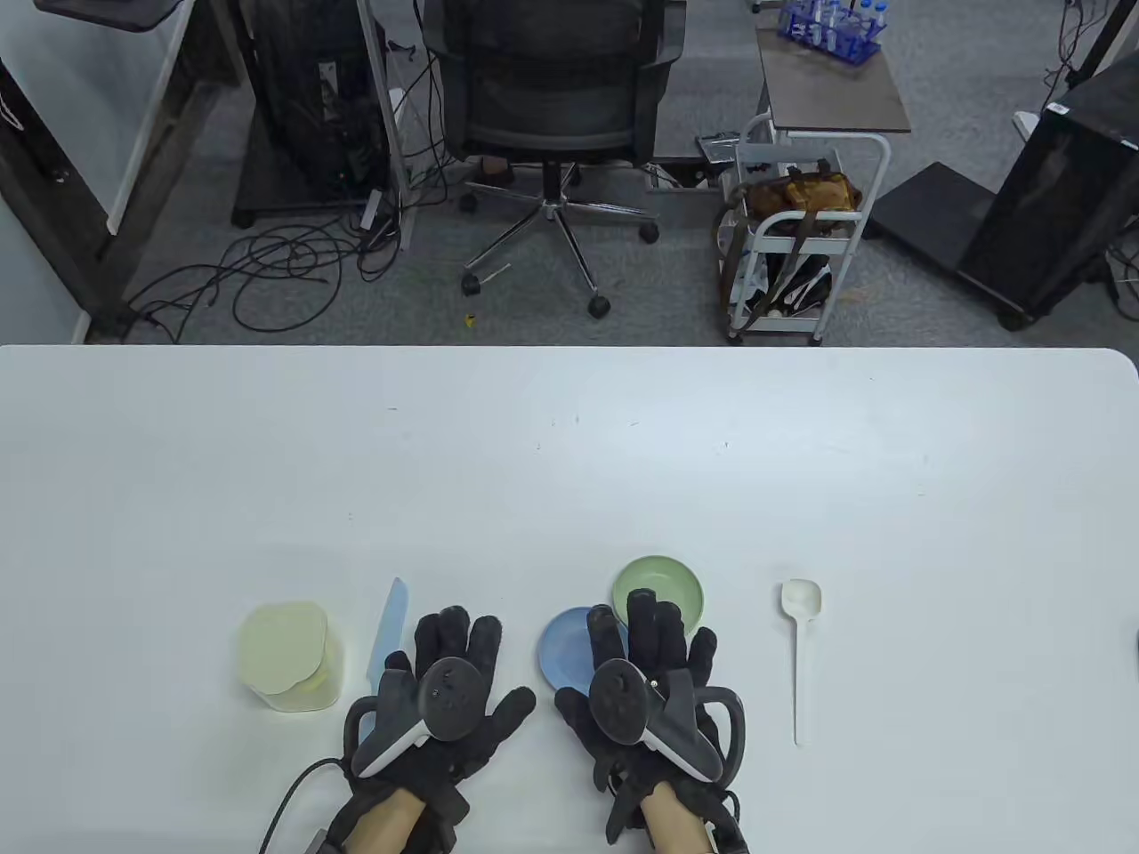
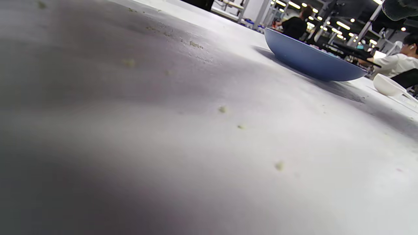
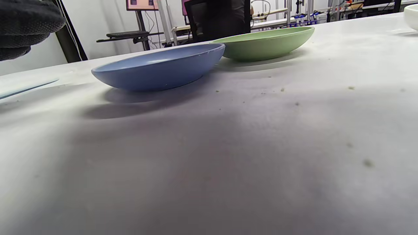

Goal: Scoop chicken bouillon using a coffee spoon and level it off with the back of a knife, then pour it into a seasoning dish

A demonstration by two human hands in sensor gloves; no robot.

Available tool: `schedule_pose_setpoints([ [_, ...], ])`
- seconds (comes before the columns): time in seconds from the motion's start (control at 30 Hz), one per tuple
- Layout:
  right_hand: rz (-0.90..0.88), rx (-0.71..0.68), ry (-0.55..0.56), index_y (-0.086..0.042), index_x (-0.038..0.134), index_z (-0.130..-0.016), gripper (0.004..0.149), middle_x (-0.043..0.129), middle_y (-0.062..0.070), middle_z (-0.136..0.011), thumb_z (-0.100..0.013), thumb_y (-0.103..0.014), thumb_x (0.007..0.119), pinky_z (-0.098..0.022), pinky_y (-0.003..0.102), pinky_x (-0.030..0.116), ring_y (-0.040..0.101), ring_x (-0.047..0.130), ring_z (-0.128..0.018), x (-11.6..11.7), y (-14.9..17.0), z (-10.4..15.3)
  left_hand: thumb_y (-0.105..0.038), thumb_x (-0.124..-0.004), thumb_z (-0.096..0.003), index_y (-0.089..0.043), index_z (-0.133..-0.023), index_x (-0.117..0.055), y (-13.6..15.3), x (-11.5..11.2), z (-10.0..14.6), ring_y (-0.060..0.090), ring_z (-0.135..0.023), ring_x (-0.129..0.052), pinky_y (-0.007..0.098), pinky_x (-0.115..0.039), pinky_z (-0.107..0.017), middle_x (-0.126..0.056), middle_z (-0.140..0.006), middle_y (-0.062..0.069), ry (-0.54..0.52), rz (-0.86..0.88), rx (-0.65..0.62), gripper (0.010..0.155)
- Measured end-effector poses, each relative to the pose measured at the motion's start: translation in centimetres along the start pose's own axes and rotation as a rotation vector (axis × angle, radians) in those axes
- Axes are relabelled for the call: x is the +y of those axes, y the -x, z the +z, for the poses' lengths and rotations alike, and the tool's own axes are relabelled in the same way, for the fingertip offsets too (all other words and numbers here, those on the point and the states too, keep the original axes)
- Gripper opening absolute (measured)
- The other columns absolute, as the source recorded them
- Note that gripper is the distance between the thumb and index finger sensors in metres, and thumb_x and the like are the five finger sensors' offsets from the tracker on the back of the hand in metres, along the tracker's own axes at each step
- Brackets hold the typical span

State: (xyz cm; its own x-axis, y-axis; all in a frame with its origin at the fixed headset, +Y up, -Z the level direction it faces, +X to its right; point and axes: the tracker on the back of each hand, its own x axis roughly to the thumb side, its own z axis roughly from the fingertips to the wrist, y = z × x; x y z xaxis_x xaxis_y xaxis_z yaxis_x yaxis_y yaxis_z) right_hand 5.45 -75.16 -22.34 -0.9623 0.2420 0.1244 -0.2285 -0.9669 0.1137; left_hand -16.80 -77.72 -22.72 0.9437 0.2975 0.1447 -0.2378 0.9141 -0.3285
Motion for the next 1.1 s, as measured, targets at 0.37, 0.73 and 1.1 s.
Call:
schedule_pose_setpoints([
  [0.37,-0.007,-0.003,-0.004,-0.035,-0.002,-0.09,0.085,-0.025,0.005,-0.097,-0.043,-0.063,0.063,-0.067,0.077,0.002,0.042,0.001,-0.104,0.0,0.0,0.0,-0.081,-0.037,-0.0424,-0.026,-0.114,-0.007,0.0,0.0,-0.1,0.043,-0.112,-0.001,0.072,-0.015,-0.072,0.002,-0.119,0.014,-0.014,-0.006,-0.013,0.095],
  [0.73,-0.009,-0.019,-0.01,-0.035,-0.001,-0.09,0.085,-0.023,0.005,-0.097,-0.043,-0.062,0.064,-0.067,0.077,0.004,0.042,0.004,-0.104,0.1,-0.1,0.0,-0.08,-0.039,-0.0428,-0.026,-0.114,-0.007,0.0,0.1,0.0,0.043,-0.112,-0.003,0.069,-0.013,-0.072,0.0,-0.119,0.014,-0.023,0.018,-0.016,0.095],
  [1.1,-0.048,-0.025,-0.001,-0.035,-0.001,-0.09,0.084,-0.022,0.006,-0.098,-0.044,-0.061,0.064,-0.068,0.077,0.004,0.042,0.006,-0.104,-0.1,0.0,0.1,-0.069,-0.069,-0.0454,-0.029,-0.114,-0.021,2.7,8.8,2.9,0.039,-0.116,-0.015,0.062,-0.02,-0.079,-0.015,-0.122,0.01,-0.194,0.099,-0.003,0.093],
])
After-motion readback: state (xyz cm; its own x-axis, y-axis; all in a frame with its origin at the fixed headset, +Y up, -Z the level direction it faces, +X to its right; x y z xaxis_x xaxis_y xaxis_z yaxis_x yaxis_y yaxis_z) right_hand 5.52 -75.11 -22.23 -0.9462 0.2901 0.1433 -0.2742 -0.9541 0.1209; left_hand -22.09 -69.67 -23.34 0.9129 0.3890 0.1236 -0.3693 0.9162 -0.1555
